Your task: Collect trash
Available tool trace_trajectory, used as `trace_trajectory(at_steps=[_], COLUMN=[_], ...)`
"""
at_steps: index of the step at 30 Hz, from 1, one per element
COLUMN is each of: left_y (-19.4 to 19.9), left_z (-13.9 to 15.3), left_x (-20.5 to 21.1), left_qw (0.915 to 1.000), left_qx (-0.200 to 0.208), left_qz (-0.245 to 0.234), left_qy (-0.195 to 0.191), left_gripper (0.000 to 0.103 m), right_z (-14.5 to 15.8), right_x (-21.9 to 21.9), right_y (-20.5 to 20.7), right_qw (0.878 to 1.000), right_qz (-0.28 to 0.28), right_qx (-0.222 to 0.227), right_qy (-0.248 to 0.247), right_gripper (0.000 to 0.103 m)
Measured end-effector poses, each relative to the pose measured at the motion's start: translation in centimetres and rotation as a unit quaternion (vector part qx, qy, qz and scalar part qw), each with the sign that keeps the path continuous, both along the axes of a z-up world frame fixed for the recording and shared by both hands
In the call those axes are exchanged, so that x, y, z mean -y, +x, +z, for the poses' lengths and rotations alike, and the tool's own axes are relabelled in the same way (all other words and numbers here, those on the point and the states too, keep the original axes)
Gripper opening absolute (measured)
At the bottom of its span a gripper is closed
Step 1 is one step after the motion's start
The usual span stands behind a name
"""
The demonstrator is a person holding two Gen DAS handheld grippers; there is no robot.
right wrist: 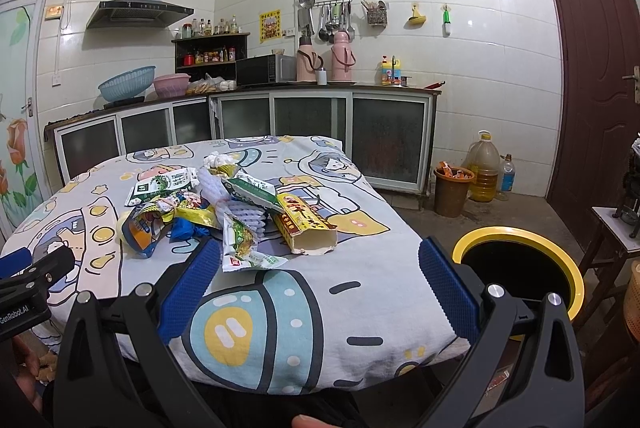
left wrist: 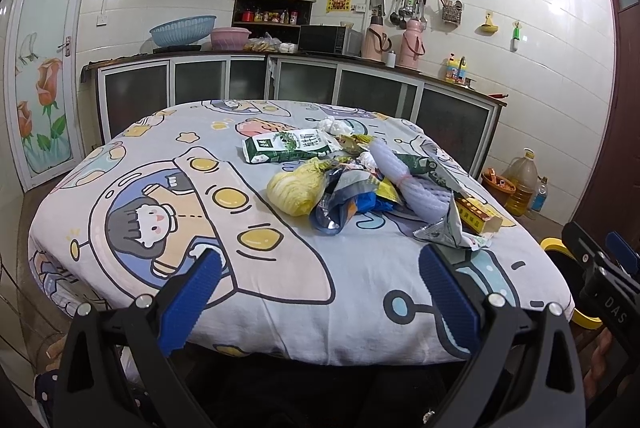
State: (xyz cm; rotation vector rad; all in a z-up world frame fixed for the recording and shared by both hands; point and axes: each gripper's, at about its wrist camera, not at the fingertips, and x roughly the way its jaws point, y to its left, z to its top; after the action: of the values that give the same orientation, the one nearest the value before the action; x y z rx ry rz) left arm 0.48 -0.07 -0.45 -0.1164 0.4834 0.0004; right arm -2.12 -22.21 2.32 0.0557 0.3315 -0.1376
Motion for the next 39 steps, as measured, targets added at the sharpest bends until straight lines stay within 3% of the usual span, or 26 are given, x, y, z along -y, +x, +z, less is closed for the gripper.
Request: trace_trajectory(at_steps=[19, 24, 28, 31, 33, 36, 39], left_y=[0.0, 0.5, 1.5, 2.4, 3.2, 4.7, 6.7], left_z=[-0.2, -1.1, -1.5, -1.5, -1.5, -1.0, 0.1], left_x=[0.3, 0.1, -0.5, -1.5, -2.1, -2.8, -3.4], left_qw=[0.9999, 0.9957, 0.9940, 0.9946, 0.9955, 0.9953, 0.9912], left_qx=[0.003, -0.007, -0.015, -0.015, -0.019, -0.028, -0.034], left_qz=[-0.010, -0.088, -0.099, -0.092, -0.086, -0.092, -0.113], left_qy=[0.006, -0.028, -0.044, -0.047, -0.037, 0.012, 0.060], left_gripper=[0.095, 0.095, 0.095, 0.095, 0.095, 0.095, 0.095], right_z=[0.1, 0.1, 0.0, -0.1, -0.6, -1.5, -1.6], right_x=[1.0, 4.3, 6.8, 6.6, 5.7, 4.8, 3.9], right_y=[0.1, 1.6, 2.8, 4.3, 5.4, 8.1, 9.7], right_qw=[1.000, 0.999, 0.997, 0.998, 0.997, 0.985, 0.979], right_qz=[-0.018, -0.028, 0.000, 0.037, 0.063, 0.139, 0.168], right_qx=[0.000, -0.012, -0.015, -0.026, -0.047, -0.098, -0.103], right_qy=[0.002, 0.040, 0.074, 0.039, 0.005, -0.016, -0.046], right_gripper=[0.096, 0.096, 0.096, 0.096, 0.096, 0.095, 0.095])
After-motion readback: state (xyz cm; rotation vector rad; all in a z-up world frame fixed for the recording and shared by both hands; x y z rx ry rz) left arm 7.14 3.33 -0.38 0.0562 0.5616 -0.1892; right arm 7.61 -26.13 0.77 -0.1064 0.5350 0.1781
